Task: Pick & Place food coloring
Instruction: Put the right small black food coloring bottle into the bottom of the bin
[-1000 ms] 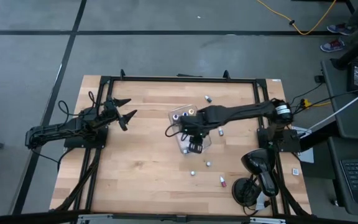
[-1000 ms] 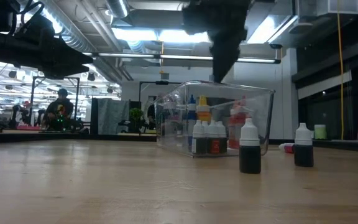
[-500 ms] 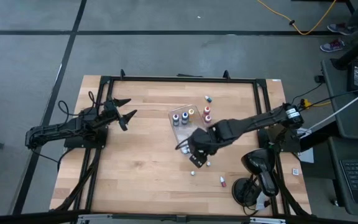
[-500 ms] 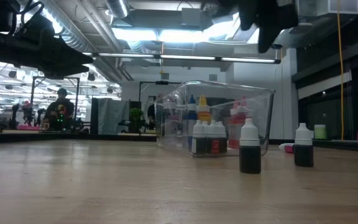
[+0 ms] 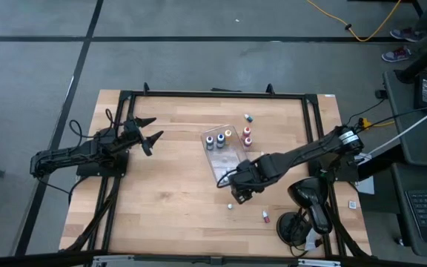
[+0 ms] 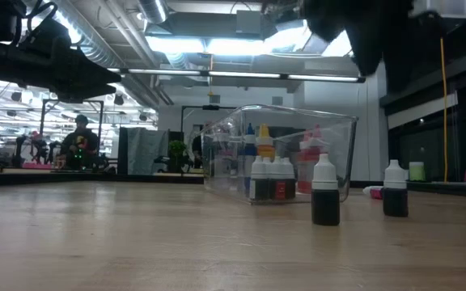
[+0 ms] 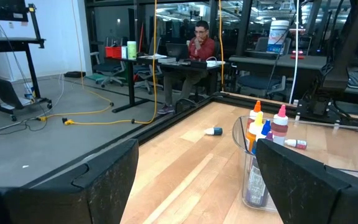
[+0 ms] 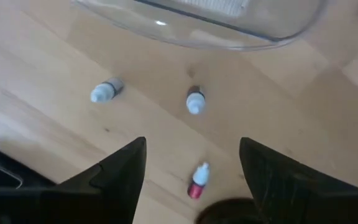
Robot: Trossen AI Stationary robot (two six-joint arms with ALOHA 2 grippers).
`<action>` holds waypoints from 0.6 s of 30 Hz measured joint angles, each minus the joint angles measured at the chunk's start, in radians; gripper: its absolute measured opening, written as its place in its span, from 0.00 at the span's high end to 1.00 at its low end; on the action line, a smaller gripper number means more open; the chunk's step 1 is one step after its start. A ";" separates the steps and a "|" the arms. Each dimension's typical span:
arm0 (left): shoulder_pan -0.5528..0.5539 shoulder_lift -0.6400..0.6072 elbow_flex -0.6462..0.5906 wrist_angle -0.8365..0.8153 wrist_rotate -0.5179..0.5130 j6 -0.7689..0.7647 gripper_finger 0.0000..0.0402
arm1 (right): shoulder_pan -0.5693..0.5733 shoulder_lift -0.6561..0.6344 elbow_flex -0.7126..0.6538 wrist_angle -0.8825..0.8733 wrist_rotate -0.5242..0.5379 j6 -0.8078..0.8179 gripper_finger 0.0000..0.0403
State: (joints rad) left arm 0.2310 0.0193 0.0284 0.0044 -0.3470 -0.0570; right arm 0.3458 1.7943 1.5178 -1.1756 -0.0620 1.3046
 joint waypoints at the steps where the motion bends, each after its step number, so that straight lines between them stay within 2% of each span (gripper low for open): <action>1: 0.000 0.000 0.000 0.000 0.000 0.000 0.20 | 0.000 0.000 -0.023 0.032 0.000 0.002 0.36; 8: 0.000 0.000 0.000 0.000 0.000 0.000 0.20 | 0.020 0.000 -0.180 0.295 -0.019 0.055 0.36; 18: 0.000 0.000 0.000 0.000 0.000 0.000 0.20 | 0.033 0.001 -0.327 0.402 0.003 0.070 0.36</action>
State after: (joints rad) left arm 0.2310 0.0195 0.0284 0.0043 -0.3470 -0.0570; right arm 0.3789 1.7950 1.1907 -0.7733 -0.0586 1.3749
